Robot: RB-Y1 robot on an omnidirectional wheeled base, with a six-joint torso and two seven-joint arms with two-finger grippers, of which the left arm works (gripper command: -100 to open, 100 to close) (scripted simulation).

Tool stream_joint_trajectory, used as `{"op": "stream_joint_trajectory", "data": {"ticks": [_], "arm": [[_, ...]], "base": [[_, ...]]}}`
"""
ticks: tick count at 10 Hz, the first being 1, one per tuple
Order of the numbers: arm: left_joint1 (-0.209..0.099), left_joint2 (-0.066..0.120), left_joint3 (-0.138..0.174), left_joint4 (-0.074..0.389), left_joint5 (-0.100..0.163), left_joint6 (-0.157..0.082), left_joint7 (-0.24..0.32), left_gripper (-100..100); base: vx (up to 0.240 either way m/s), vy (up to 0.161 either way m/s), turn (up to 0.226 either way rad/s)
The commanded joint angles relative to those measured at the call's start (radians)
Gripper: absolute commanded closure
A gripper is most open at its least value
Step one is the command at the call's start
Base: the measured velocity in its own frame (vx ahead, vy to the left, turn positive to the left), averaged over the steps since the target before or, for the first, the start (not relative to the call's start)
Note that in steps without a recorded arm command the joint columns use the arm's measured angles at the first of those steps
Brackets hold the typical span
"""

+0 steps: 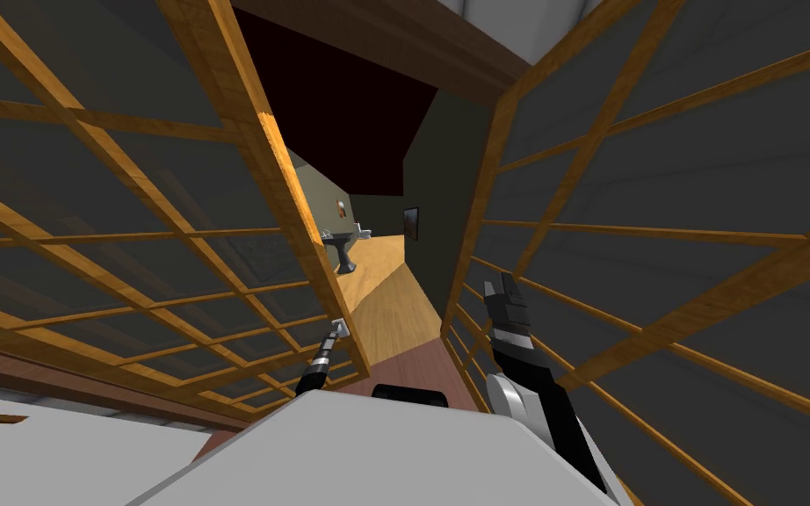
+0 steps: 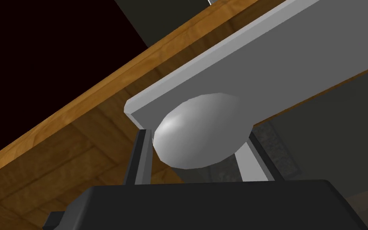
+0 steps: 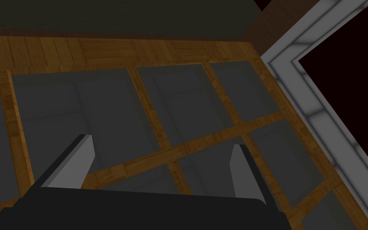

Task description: Pull the door open

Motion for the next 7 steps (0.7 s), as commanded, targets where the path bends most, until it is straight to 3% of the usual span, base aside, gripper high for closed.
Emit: {"op": "stream_joint_trajectory", "data": {"ticks": [1,7], "arm": [[-0.004,-0.002,-0.006,0.008,0.015,0.004,0.05,100],[-0.017,0.003,-0.012,0.024,0.047,0.004,0.191,100]], "base": [[-0.065,0.011,-0.085],[-0.04,0.01,-0.048]]}}
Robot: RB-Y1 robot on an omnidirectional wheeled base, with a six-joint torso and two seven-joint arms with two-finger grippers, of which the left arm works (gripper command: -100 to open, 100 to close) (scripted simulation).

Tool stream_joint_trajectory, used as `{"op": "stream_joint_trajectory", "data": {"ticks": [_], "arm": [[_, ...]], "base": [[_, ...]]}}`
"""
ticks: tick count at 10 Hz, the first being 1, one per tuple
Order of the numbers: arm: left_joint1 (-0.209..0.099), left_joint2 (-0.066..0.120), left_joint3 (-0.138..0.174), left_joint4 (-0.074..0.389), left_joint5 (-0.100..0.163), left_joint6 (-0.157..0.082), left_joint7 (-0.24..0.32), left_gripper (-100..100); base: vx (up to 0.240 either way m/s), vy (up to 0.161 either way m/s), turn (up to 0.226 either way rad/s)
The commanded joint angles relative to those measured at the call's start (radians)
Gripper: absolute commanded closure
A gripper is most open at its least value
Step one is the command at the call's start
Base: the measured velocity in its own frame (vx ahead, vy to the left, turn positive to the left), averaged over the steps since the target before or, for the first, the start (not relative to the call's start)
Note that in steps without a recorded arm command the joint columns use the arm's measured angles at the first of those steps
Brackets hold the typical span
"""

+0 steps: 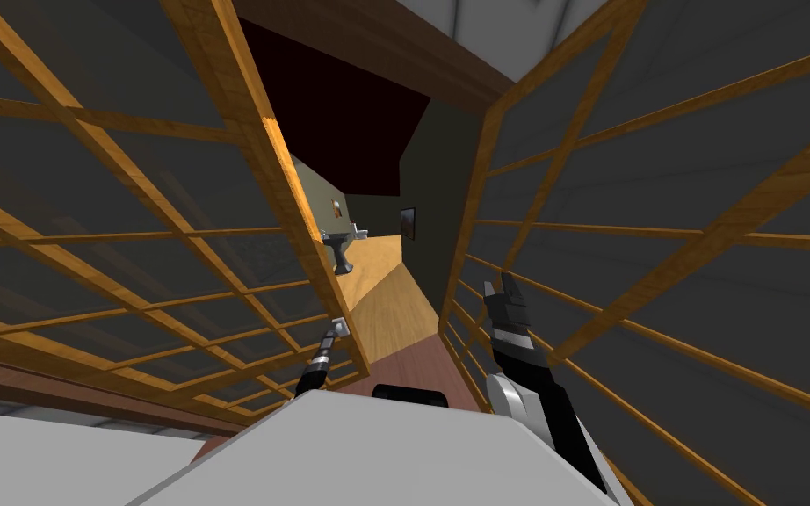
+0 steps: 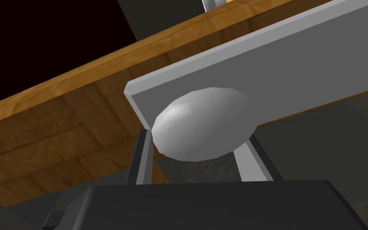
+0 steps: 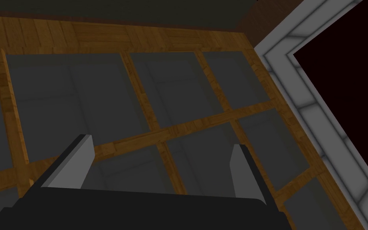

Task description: Pull the door open

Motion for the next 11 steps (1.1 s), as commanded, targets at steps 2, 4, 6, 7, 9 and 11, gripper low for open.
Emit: {"op": "stream_joint_trajectory", "data": {"ticks": [2,4,6,7,9,11], "arm": [[-0.004,-0.004,-0.008,0.009,0.015,0.002,0.069,100],[-0.009,-0.002,-0.01,0.015,0.026,0.002,0.11,100],[-0.018,0.002,-0.014,0.026,0.048,0.002,0.175,100],[-0.018,0.002,-0.014,0.026,0.048,0.002,0.194,100],[-0.023,0.004,-0.016,0.032,0.059,0.002,0.235,100],[-0.033,0.007,-0.02,0.043,0.081,0.002,0.299,100]], "base": [[-0.06,0.012,-0.076],[-0.044,0.005,-0.038],[-0.056,0.012,-0.081],[-0.052,0.017,-0.047],[-0.046,0.006,-0.05],[-0.051,0.006,-0.08]]}}
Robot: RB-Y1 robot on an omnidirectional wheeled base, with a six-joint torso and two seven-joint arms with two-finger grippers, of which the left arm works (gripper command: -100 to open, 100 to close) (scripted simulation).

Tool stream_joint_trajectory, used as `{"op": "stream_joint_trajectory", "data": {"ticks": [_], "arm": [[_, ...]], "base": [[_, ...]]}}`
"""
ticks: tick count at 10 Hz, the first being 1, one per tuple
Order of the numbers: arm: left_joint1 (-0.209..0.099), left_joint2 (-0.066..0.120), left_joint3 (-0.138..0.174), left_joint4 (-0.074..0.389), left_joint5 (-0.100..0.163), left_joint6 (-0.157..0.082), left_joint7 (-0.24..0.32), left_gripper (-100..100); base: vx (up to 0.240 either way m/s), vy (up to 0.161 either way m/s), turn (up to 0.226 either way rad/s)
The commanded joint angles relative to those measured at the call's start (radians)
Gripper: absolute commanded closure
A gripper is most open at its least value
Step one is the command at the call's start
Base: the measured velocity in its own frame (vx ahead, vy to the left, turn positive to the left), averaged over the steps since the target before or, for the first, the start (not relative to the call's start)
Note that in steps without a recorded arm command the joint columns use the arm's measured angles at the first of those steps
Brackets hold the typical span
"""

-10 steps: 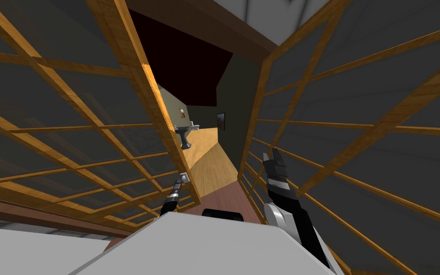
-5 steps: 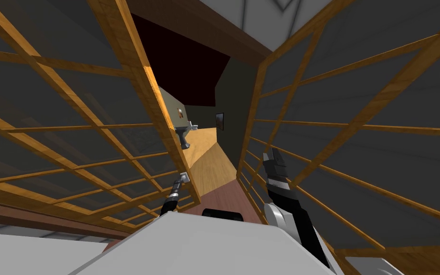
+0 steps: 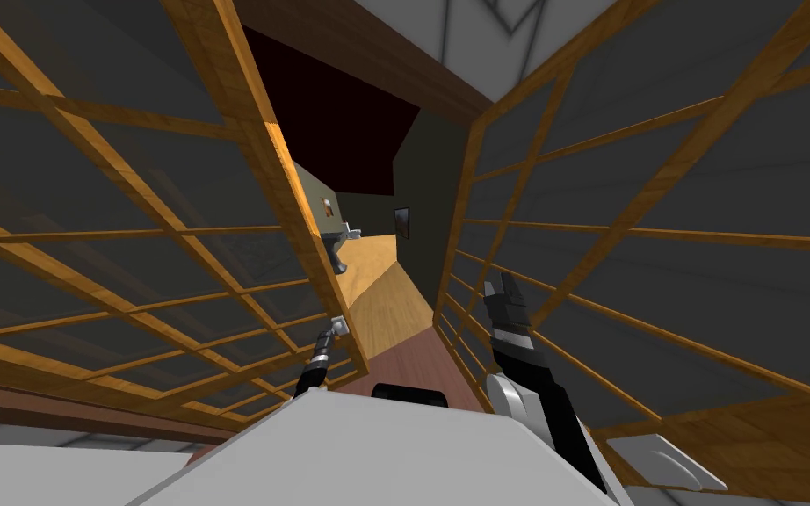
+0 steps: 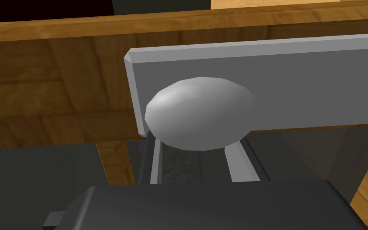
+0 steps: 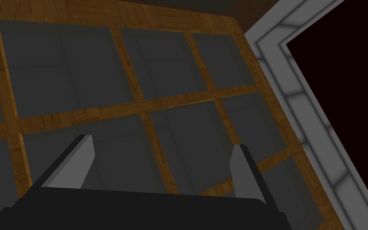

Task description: Pull the door open

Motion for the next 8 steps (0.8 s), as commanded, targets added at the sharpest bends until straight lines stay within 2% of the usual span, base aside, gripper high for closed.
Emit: {"op": "stream_joint_trajectory", "data": {"ticks": [1,2,3,5,6,7,8], "arm": [[-0.006,-0.006,-0.009,0.003,0.003,-0.001,0.042,100],[-0.01,-0.004,-0.011,0.009,0.015,-0.001,0.077,100],[-0.01,-0.004,-0.011,0.009,0.015,-0.001,0.083,100],[-0.02,0.0,-0.015,0.02,0.037,-0.001,0.149,100],[-0.02,0.0,-0.015,0.02,0.037,-0.001,0.166,100],[-0.025,0.001,-0.017,0.026,0.048,-0.001,0.201,100],[-0.025,0.001,-0.017,0.026,0.048,-0.001,0.208,100]], "base": [[-0.047,0.003,-0.042],[-0.054,0.009,-0.041],[-0.041,0.01,-0.039],[-0.06,0.008,-0.078],[-0.051,0.005,-0.043],[-0.047,0.004,-0.05],[-0.042,0.006,-0.054]]}}
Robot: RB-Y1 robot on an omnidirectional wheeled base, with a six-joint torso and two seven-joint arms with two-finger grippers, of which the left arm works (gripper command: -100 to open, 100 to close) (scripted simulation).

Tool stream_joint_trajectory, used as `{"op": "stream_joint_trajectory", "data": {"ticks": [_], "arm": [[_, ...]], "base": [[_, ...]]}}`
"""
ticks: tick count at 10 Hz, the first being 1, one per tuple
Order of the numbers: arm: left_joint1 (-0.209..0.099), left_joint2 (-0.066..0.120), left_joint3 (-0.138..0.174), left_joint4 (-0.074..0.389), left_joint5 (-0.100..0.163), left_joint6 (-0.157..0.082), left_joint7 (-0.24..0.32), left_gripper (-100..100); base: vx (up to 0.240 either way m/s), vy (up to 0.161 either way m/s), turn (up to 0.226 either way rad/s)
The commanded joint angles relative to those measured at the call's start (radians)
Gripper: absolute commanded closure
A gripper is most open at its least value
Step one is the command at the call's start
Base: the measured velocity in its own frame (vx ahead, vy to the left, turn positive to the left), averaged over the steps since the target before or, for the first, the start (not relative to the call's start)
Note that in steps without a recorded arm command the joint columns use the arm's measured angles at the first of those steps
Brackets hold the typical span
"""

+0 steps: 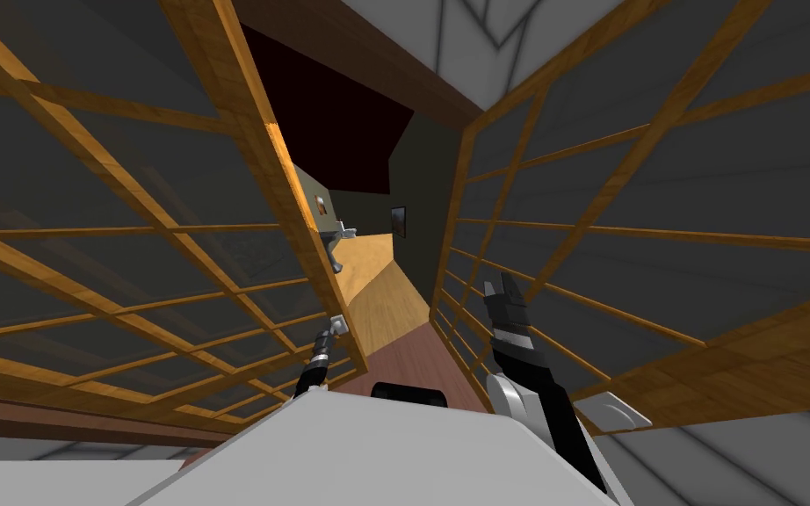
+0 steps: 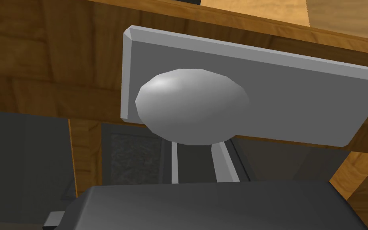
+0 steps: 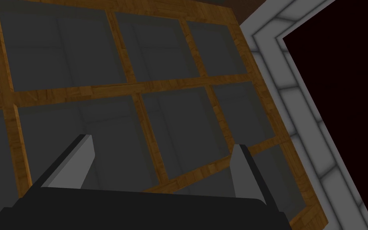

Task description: Pull the door open

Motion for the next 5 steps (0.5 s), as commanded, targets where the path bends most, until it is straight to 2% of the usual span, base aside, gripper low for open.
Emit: {"op": "stream_joint_trajectory", "data": {"ticks": [1,4,5], "arm": [[-0.012,-0.003,-0.009,0.001,0.01,-0.005,0.05,100],[-0.021,0.001,-0.013,0.013,0.032,-0.004,0.129,100],[-0.021,0.001,-0.013,0.013,0.032,-0.004,0.136,100]], "base": [[-0.047,0.006,-0.093],[-0.052,0.006,-0.061],[-0.033,0.005,-0.038]]}}
